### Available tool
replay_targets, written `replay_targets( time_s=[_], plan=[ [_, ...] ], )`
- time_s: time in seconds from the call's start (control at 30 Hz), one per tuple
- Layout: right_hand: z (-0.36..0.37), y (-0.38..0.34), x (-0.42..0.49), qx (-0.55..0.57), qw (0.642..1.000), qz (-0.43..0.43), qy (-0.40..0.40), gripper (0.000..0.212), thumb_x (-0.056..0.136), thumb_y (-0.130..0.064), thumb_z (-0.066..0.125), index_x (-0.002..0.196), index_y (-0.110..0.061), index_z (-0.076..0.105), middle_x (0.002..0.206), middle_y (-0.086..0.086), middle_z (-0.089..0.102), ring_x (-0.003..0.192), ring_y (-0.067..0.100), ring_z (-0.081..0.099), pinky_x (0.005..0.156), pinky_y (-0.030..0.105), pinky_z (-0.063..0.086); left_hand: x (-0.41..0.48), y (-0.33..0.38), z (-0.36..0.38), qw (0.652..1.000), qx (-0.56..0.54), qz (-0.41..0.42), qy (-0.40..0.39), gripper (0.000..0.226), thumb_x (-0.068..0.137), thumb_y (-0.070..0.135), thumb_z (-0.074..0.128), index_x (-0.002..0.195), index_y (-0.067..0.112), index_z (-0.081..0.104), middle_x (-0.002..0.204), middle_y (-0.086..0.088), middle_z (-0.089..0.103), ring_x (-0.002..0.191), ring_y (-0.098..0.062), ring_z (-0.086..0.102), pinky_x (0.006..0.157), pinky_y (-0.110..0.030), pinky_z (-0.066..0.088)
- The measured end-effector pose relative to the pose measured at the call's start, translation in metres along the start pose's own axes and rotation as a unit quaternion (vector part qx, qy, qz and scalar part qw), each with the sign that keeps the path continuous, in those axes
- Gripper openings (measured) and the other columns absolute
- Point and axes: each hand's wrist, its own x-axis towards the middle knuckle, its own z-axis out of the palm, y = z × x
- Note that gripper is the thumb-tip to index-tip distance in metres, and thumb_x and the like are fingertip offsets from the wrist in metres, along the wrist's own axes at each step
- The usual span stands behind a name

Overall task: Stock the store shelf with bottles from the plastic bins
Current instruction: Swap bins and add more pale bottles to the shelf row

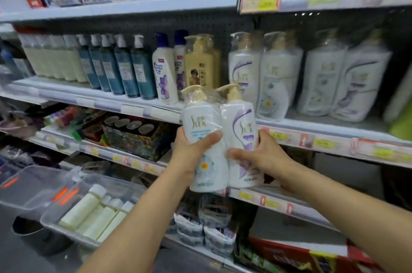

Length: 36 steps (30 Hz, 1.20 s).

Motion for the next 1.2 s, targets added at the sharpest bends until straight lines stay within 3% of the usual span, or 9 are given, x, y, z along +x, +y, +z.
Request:
replay_targets(
  time_s=[0.2, 0.3, 0.4, 0.57, 0.67, 0.8, 0.93, 1.03, 1.2],
  plan=[
    [-0.079, 0.000, -0.016, -0.015, 0.996, -0.011, 0.083, 0.043, 0.063, -0.028, 0.093, 0.096, -0.022, 0.067, 0.081, -0.012, 0.076, 0.074, 0.000, 0.071, 0.065, 0.019, 0.057, -0.002, 0.013, 0.086, 1.000, -0.003, 0.004, -0.021, 0.107, 0.045, 0.038, 0.100, 0.132, 0.003, 0.048, 0.118, -0.021, 0.068, 0.098, -0.037, 0.072, 0.079, -0.059, 0.059],
    [-0.113, 0.002, -0.022, 0.000, 0.994, -0.007, 0.106, 0.052, 0.063, -0.024, 0.093, 0.106, -0.016, 0.065, 0.093, -0.004, 0.077, 0.084, 0.010, 0.074, 0.074, 0.029, 0.060, -0.001, 0.018, 0.125, 1.000, 0.017, 0.003, 0.003, 0.094, 0.055, 0.032, 0.096, 0.126, 0.016, 0.036, 0.118, -0.011, 0.065, 0.095, -0.028, 0.072, 0.080, -0.051, 0.061],
    [-0.146, 0.001, -0.027, -0.019, 0.988, -0.038, 0.147, 0.040, 0.065, -0.020, 0.091, 0.095, -0.018, 0.065, 0.080, -0.006, 0.076, 0.071, 0.004, 0.071, 0.063, 0.020, 0.057, 0.002, 0.024, 0.163, 0.998, 0.042, 0.035, 0.008, 0.101, 0.043, 0.043, 0.093, 0.120, 0.023, 0.031, 0.118, -0.005, 0.063, 0.099, -0.023, 0.070, 0.085, -0.048, 0.059],
    [-0.189, 0.001, -0.029, -0.024, 0.968, -0.074, 0.237, 0.067, 0.062, -0.021, 0.093, 0.113, -0.013, 0.050, 0.098, -0.008, 0.065, 0.076, -0.005, 0.065, 0.058, 0.008, 0.048, 0.016, 0.030, 0.212, 0.994, 0.048, 0.082, -0.054, 0.080, 0.069, 0.019, 0.090, 0.127, 0.019, 0.034, 0.115, -0.003, 0.066, 0.100, -0.020, 0.071, 0.087, -0.049, 0.059],
    [-0.208, 0.003, -0.028, -0.048, 0.952, -0.091, 0.288, 0.070, 0.062, -0.025, 0.093, 0.112, -0.015, 0.045, 0.099, -0.008, 0.059, 0.086, 0.001, 0.060, 0.066, 0.017, 0.050, 0.028, 0.030, 0.236, 0.990, 0.060, 0.104, -0.076, 0.078, 0.073, 0.015, 0.087, 0.133, 0.020, 0.037, 0.118, -0.001, 0.066, 0.104, -0.016, 0.068, 0.088, -0.042, 0.059],
    [-0.223, 0.013, -0.021, -0.045, 0.940, -0.100, 0.322, 0.069, 0.065, -0.022, 0.091, 0.113, -0.012, 0.043, 0.095, -0.007, 0.058, 0.085, 0.000, 0.059, 0.062, 0.012, 0.047, 0.046, 0.026, 0.259, 0.985, 0.078, 0.125, -0.096, 0.075, 0.075, 0.012, 0.085, 0.134, 0.020, 0.041, 0.121, -0.002, 0.065, 0.109, -0.016, 0.066, 0.084, -0.033, 0.058],
    [-0.227, 0.025, -0.008, -0.032, 0.938, -0.076, 0.338, 0.071, 0.064, -0.026, 0.092, 0.113, -0.011, 0.043, 0.098, -0.003, 0.060, 0.091, 0.012, 0.063, 0.071, 0.027, 0.054, 0.067, 0.018, 0.267, 0.982, 0.105, 0.116, -0.108, 0.063, 0.073, 0.015, 0.087, 0.119, 0.029, 0.047, 0.122, -0.004, 0.066, 0.111, -0.019, 0.066, 0.088, -0.042, 0.059],
    [-0.229, 0.027, 0.003, -0.040, 0.935, -0.052, 0.349, 0.074, 0.064, -0.028, 0.092, 0.115, -0.008, 0.043, 0.103, 0.001, 0.059, 0.096, 0.017, 0.060, 0.073, 0.025, 0.049, 0.078, 0.014, 0.270, 0.988, 0.091, 0.083, -0.089, 0.057, 0.071, 0.018, 0.089, 0.110, 0.029, 0.049, 0.121, -0.007, 0.066, 0.108, -0.022, 0.067, 0.089, -0.048, 0.058],
    [-0.230, 0.030, 0.011, -0.047, 0.933, -0.028, 0.356, 0.068, 0.064, -0.031, 0.092, 0.108, -0.011, 0.043, 0.104, 0.005, 0.060, 0.095, 0.019, 0.061, 0.076, 0.031, 0.051, 0.089, 0.013, 0.275, 0.990, 0.092, 0.071, -0.085, 0.091, 0.060, 0.027, 0.094, 0.136, 0.014, 0.045, 0.120, -0.009, 0.067, 0.107, -0.025, 0.068, 0.087, -0.051, 0.059]
  ],
)
